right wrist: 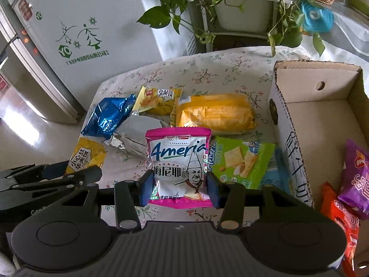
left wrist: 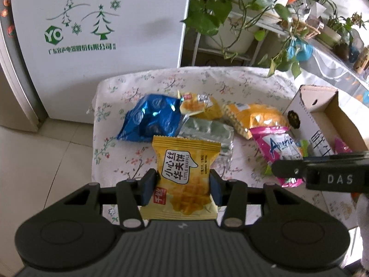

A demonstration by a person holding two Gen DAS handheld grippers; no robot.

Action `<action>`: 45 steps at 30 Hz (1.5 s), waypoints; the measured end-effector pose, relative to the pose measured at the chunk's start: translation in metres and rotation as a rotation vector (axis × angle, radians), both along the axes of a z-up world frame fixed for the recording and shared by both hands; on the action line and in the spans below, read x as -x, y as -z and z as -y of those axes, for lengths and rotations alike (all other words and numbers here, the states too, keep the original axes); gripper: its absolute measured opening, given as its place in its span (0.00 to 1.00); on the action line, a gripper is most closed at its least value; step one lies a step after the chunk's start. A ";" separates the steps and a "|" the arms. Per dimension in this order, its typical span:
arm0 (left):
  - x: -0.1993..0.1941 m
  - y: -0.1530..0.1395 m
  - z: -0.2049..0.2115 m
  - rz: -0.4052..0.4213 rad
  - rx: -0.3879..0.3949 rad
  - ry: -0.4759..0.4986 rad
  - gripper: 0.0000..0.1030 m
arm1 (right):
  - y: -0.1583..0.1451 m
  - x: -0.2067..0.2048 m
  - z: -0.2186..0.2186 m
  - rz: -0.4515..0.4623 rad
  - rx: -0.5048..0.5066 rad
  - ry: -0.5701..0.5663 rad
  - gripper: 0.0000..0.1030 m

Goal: Organize snacks
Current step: 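Grasp the yellow waffle bag with the left tool while the right tool grasps the pink Ameria bag, then carry both held bags over the cardboard box and open both tools to drop them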

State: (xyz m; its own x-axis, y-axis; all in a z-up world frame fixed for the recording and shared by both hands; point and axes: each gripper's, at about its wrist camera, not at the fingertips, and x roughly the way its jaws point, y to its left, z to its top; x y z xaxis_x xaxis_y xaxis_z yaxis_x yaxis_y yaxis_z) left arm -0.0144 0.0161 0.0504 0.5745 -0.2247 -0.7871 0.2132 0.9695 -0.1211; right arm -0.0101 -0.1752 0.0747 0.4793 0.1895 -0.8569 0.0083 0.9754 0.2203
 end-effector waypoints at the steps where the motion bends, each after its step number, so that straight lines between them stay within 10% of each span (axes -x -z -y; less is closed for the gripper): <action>1: 0.000 -0.002 0.001 0.004 0.004 -0.004 0.46 | -0.002 0.001 0.002 0.005 0.000 0.000 0.53; 45: -0.001 -0.061 0.131 0.137 0.091 0.064 0.46 | -0.067 0.033 0.117 0.210 -0.063 0.225 0.53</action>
